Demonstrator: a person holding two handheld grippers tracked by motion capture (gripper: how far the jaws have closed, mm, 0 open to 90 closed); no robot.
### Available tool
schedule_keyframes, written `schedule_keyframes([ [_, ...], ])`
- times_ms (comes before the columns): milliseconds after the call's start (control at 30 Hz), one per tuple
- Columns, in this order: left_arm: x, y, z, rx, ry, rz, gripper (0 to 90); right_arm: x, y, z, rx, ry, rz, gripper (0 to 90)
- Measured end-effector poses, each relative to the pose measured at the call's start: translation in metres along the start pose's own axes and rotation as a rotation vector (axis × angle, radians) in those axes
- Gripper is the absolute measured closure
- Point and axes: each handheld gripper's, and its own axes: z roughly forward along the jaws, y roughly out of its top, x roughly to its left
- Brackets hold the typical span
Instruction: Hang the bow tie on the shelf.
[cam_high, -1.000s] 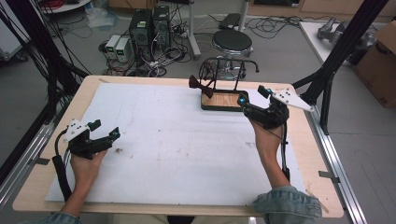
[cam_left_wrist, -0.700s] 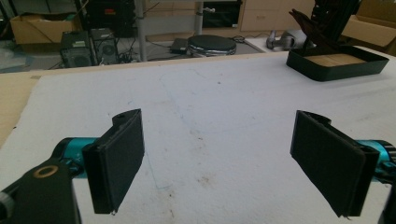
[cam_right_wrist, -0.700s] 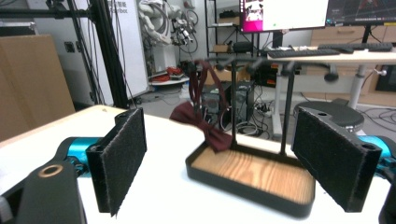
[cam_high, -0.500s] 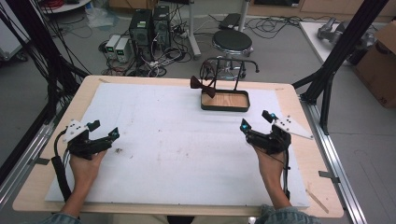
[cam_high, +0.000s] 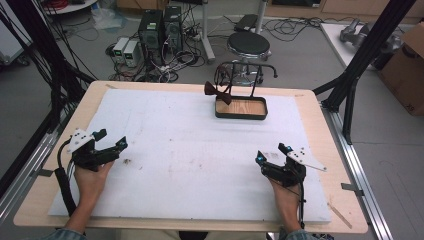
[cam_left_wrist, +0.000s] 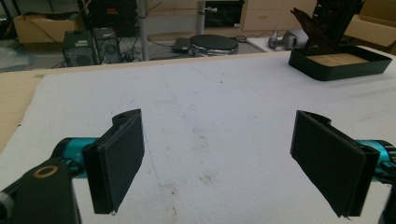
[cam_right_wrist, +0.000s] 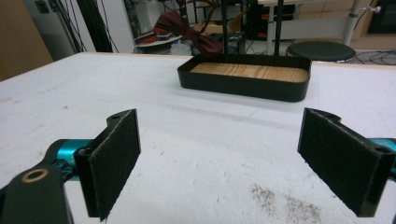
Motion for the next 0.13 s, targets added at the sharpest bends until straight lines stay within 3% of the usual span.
schedule_keyframes([
  [133, 0.0, -0.0003, 0.0007, 0.002, 0.006, 0.004, 17.9, 0.0009, 0.0003, -0.0012, -0.009, 0.001, -0.009, 12.2],
])
